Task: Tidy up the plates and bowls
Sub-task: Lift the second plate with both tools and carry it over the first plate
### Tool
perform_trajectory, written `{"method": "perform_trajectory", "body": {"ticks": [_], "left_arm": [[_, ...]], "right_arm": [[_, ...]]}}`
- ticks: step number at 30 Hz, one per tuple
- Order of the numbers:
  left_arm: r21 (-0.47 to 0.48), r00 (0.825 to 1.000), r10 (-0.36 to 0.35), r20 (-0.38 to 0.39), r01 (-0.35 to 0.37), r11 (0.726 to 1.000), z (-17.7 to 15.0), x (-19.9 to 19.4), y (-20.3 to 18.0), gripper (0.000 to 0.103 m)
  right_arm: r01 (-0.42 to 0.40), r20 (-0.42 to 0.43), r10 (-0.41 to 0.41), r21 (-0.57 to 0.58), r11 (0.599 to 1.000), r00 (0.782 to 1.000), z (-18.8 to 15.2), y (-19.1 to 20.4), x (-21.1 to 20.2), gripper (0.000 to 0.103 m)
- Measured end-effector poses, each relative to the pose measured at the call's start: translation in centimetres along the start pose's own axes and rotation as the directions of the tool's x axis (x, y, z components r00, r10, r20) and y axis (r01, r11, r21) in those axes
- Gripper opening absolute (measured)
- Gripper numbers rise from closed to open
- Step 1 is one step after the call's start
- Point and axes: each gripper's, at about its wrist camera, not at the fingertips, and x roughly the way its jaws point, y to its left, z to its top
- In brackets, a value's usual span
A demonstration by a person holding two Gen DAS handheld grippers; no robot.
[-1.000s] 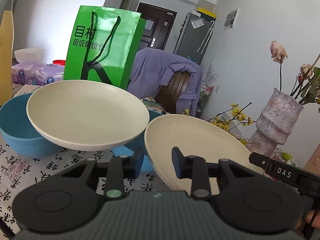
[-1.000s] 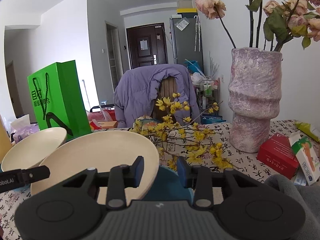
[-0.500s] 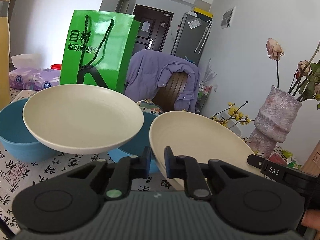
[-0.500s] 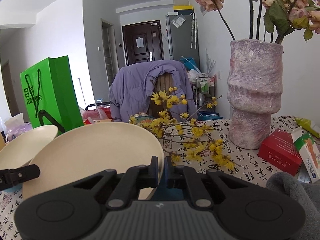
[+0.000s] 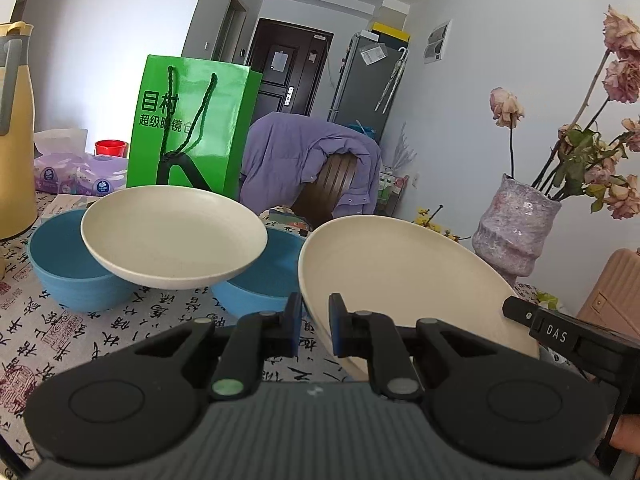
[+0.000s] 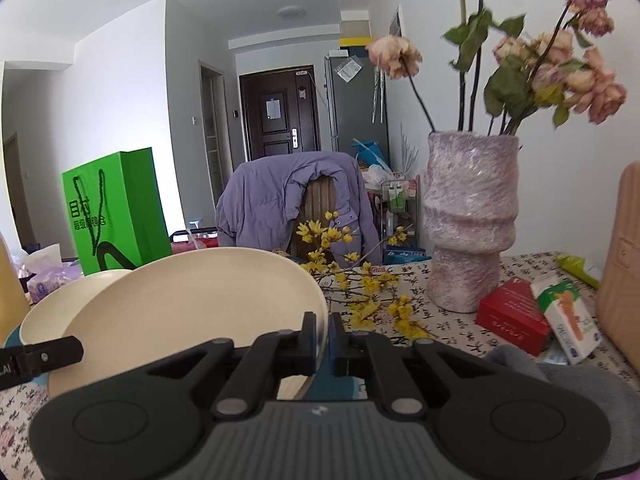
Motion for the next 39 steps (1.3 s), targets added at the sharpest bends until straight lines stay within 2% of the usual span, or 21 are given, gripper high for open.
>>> {"method": "perform_trajectory", "body": {"ticks": [11, 22, 26, 34, 39], "left_arm": [[0.003, 1.0, -0.019, -0.002, 0.019, 1.0, -3.3, -8.5, -1.5, 0.014], [-0.016, 0.995, -0.04, -0.086, 0.039, 0.999, -10.3, -15.7, -1.4, 0.014], [-0.003, 0.995, -0.047, -0.087, 0.047, 0.999, -12.7, -18.2, -1.5, 0.014], [0.024, 0.991, -0.066, -0.12, 0.069, 0.997, -16.4, -22.1, -1.7, 0.014], [0.032, 0.988, -0.067, -0.14, 0.072, 0.997, -18.2, -23.2, -1.9, 0.014]], "right_arm": [[0.021, 0.041, -0.02, -0.026, 0.999, 0.999, -2.0, -0.8, -10.3, 0.006], [0.027, 0.021, -0.026, -0.028, 0.999, 0.999, -9.1, -1.5, -19.7, 0.007], [0.036, 0.007, -0.036, -0.022, 0.999, 0.999, -11.7, -2.0, -22.5, 0.007], [0.054, -0.028, -0.055, -0.036, 0.998, 0.998, -15.7, -2.5, -26.9, 0.008], [0.061, -0.052, -0.064, -0.052, 0.997, 0.997, -17.7, -2.6, -28.8, 0.008]]}}
